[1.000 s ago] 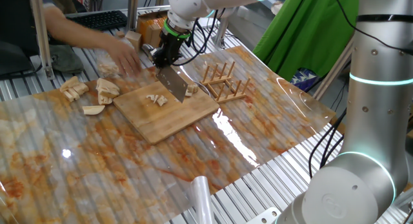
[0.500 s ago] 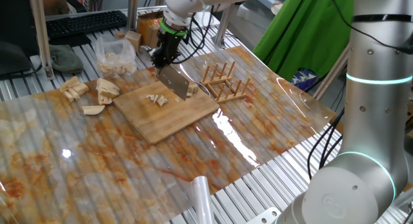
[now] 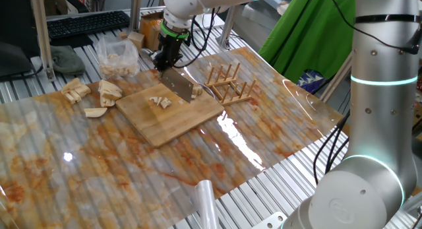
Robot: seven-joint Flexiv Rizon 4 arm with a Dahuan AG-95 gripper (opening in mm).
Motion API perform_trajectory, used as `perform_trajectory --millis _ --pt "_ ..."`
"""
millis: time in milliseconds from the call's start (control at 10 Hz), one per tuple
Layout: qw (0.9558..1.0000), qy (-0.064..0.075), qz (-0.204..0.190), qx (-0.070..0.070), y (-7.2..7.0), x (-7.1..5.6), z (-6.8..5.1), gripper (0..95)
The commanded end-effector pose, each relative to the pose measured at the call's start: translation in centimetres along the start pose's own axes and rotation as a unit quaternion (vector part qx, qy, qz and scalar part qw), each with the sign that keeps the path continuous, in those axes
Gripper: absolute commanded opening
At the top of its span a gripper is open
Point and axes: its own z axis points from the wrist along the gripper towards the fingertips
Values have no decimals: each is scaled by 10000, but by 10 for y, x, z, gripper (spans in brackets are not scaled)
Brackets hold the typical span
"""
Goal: Slice the lotus root
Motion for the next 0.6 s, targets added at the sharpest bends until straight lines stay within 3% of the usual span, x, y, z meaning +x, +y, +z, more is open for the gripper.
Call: perform_trajectory --millis 100,300,600 --pt "9998 44 -185 3 1 3 7 0" --pt "9997 35 -232 -1 1 8 12 0" --pt "9998 5 -187 -11 -6 26 19 0"
